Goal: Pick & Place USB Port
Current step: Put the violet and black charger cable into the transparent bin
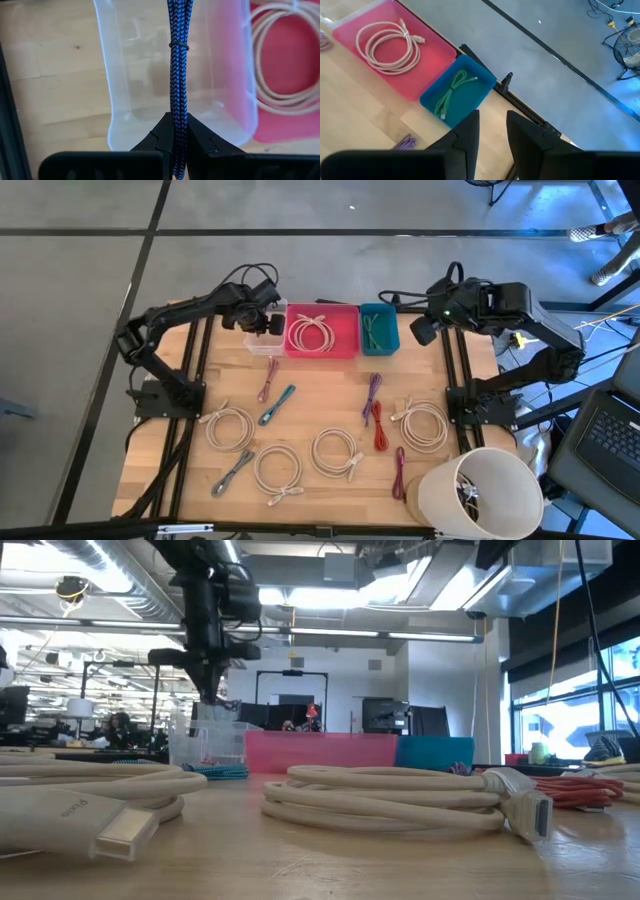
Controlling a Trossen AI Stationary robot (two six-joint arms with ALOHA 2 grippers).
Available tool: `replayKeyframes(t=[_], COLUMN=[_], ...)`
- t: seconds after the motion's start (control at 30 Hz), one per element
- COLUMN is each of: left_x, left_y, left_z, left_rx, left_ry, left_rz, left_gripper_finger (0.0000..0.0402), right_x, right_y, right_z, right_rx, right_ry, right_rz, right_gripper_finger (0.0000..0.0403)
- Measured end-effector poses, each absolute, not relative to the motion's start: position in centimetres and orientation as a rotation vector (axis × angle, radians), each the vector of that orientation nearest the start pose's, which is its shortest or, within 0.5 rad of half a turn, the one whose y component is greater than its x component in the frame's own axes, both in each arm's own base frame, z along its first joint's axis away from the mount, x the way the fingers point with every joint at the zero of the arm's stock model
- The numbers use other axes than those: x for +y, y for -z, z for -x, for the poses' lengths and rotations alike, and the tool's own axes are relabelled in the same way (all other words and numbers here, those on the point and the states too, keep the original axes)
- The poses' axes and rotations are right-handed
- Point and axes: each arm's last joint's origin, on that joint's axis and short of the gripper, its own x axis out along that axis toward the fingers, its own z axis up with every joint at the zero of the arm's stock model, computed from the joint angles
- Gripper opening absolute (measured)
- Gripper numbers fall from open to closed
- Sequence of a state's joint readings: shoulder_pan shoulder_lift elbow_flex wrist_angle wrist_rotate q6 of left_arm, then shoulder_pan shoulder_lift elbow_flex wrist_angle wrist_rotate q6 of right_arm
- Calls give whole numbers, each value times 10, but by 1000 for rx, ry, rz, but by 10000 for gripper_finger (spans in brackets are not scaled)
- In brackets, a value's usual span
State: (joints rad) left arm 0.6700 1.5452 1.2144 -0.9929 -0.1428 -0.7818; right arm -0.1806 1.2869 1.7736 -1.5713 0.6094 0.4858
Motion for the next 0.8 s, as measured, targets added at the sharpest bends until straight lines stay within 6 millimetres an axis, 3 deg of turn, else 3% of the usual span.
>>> replayKeyframes(t=[0.43,0.8], left_x=[198,204], left_y=[-209,-181], left_z=[-204,-198], left_rx=[1010,893], left_ry=[-1213,-1212], left_rz=[1087,1149], left_gripper_finger=[14,12], right_x=[-49,-49], right_y=[-436,-436], right_z=[-174,-175], right_rx=[914,903], right_ry=[951,950], right_rz=[-170,-173], right_gripper_finger=[100,100])
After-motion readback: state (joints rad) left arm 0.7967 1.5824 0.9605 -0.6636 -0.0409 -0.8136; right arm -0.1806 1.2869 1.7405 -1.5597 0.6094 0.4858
